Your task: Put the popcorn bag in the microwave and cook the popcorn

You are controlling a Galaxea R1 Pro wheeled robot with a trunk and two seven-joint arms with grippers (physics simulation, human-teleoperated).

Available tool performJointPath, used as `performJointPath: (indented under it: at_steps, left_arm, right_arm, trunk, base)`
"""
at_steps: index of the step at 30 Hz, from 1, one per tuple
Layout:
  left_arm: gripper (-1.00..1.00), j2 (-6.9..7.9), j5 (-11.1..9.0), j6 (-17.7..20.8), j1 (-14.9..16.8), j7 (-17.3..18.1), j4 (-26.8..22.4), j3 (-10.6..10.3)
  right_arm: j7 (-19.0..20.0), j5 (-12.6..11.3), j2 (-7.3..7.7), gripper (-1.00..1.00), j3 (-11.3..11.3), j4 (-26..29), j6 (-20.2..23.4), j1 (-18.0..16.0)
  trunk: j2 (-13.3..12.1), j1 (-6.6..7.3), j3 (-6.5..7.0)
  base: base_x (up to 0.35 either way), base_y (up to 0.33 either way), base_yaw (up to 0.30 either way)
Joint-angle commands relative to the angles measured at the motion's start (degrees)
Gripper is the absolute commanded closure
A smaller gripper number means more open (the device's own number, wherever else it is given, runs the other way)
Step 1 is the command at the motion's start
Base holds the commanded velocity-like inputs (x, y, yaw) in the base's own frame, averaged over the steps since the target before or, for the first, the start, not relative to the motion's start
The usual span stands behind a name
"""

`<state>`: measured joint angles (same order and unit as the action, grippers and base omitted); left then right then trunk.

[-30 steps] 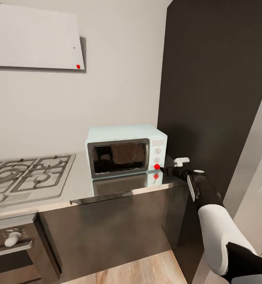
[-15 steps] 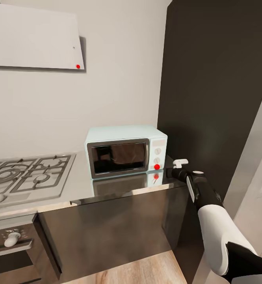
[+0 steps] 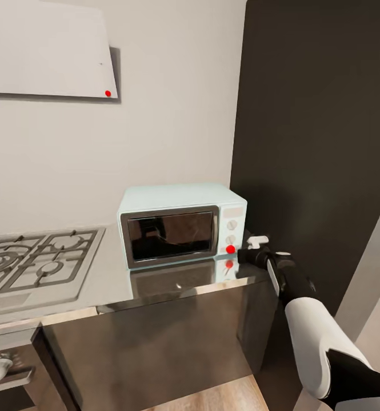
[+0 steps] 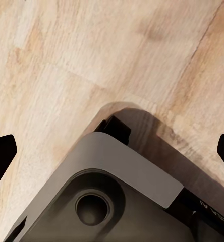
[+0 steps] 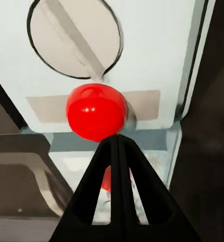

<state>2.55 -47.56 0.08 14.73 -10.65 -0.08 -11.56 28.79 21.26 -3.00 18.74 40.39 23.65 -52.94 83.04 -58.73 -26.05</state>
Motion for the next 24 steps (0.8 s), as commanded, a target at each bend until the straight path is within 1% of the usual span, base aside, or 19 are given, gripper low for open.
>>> performJointPath:
  at_steps: [1, 10, 19, 21, 24]
  left_arm:
    - [-1.0, 0.0, -0.4, 0.0, 0.0, -0.2, 0.0, -0.5]
    - [-1.0, 0.0, -0.4, 0.0, 0.0, -0.2, 0.0, -0.5]
    - [-1.0, 0.0, -0.4, 0.0, 0.0, -0.2, 0.0, -0.5]
    - [-1.0, 0.0, -0.4, 0.0, 0.0, -0.2, 0.0, -0.5]
    - [-1.0, -0.1, -0.4, -1.4, 0.0, -0.2, 0.0, -0.5]
  right_arm:
    - [0.6, 0.6, -0.15, 1.0, 0.4, -0.1, 0.2, -0.1]
    - [0.6, 0.5, -0.28, 1.0, 0.4, -0.5, 0.1, -0.1]
    - [0.5, 0.4, -0.49, 1.0, 0.3, -0.7, 0.1, -0.1]
    - [0.6, 0.4, -0.47, 1.0, 0.3, -0.7, 0.1, -0.1]
    - [0.6, 0.4, -0.44, 1.0, 0.3, -0.7, 0.1, -0.1]
  trunk:
    - [0.0, 0.0, -0.06]
    - [0.0, 0.0, -0.06]
    - [0.0, 0.0, -0.06]
    - [0.0, 0.0, -0.06]
    - [0.0, 0.0, -0.06]
  base:
    - [0.002, 0.0, 0.0]
    - [0.003, 0.0, 0.0]
    - [0.24, 0.083, 0.0]
    - [0.03, 0.014, 0.0]
    - [-0.203, 0.001, 0.0]
